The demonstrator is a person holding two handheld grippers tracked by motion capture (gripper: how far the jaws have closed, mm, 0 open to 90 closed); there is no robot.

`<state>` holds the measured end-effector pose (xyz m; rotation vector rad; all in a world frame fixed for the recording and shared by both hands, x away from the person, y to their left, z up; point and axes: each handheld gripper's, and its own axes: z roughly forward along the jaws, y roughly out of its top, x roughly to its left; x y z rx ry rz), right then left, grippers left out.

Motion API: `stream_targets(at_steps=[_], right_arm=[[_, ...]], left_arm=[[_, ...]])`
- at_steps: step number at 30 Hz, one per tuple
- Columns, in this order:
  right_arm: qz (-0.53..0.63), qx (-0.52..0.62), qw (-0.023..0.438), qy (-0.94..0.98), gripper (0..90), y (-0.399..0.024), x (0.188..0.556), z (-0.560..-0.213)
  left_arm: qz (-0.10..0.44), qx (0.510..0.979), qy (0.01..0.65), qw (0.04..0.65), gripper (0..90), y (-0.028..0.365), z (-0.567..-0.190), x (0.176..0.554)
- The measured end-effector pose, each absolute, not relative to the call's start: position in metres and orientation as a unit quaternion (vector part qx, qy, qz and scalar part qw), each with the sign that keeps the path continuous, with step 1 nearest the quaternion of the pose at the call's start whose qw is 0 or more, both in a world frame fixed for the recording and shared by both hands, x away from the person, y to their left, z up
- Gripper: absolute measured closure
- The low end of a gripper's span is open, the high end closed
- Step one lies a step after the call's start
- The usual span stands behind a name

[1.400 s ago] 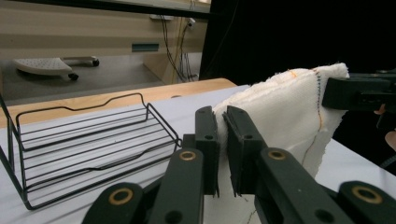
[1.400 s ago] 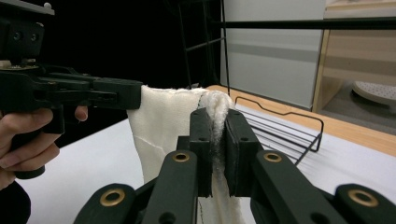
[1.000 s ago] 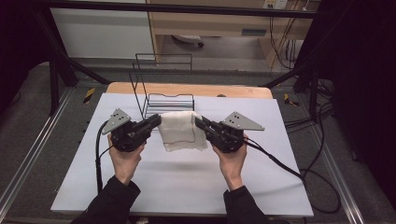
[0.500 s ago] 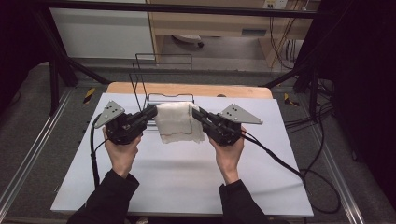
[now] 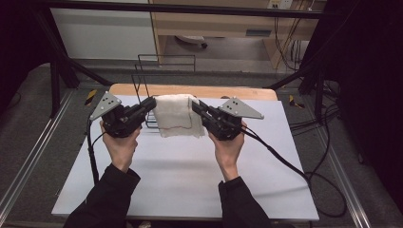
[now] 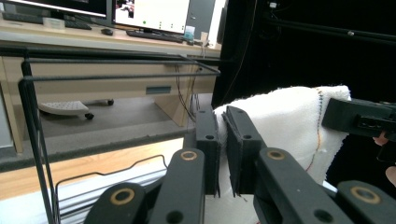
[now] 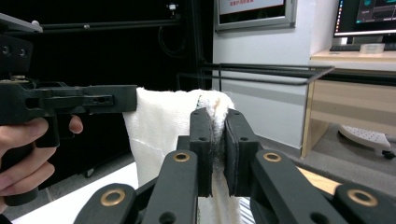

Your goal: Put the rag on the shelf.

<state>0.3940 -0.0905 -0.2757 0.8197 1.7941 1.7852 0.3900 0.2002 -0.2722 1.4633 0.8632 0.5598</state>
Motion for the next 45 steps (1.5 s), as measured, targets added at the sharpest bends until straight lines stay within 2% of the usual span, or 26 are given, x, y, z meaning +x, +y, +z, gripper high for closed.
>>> stream_targets(at_steps=[27, 45], right_arm=[[0.666, 0.292, 0.257, 0.637, 83.3, -0.069, 0.411, -0.241], [0.672, 0.284, 0.274, 0.626, 83.3, -0.060, 0.425, -0.210]], left_arm=[[0.268, 0.610, 0.381, 0.641, 83.8, 0.213, -0.239, 0.407], [0.296, 0.598, 0.372, 0.645, 83.7, 0.218, -0.201, 0.419]])
